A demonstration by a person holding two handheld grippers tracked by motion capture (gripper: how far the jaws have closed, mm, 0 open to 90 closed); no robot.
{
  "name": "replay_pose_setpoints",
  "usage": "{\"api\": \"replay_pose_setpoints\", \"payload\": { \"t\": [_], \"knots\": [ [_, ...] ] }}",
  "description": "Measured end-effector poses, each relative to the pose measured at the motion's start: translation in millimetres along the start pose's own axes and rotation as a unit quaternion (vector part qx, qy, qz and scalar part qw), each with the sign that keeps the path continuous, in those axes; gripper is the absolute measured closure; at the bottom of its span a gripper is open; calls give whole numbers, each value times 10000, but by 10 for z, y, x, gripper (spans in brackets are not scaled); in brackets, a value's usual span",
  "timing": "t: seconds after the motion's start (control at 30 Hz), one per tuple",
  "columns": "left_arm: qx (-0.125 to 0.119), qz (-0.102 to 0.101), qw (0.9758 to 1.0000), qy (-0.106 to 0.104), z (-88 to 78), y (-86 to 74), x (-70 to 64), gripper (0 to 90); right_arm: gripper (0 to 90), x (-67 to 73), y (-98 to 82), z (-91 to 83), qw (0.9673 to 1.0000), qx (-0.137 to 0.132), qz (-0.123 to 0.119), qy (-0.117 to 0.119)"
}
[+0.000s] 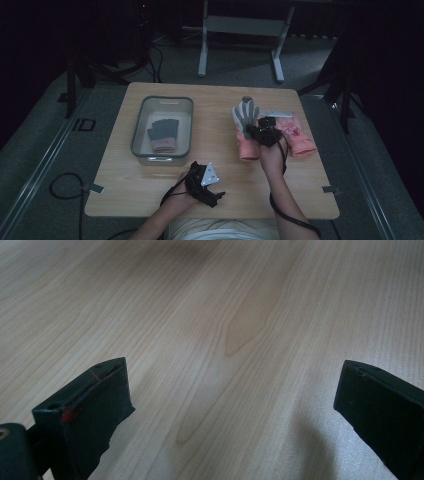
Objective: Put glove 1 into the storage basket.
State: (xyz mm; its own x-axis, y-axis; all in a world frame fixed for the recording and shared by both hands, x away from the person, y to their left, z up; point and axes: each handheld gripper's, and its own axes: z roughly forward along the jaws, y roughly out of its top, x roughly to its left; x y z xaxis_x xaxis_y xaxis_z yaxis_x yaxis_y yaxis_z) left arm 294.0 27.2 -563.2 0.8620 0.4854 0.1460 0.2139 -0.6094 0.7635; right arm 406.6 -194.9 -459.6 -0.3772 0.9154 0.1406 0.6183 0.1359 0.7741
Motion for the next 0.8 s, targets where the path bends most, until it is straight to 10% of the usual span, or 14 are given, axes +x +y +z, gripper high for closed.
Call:
{"api": "replay_pose_setpoints", "payload": {
  "t": [0.8],
  "knots": [
    [107,127,9998,-76,33,-3,-20,14,853,54,-416,672,9966,813,94,-92]
  ]
}}
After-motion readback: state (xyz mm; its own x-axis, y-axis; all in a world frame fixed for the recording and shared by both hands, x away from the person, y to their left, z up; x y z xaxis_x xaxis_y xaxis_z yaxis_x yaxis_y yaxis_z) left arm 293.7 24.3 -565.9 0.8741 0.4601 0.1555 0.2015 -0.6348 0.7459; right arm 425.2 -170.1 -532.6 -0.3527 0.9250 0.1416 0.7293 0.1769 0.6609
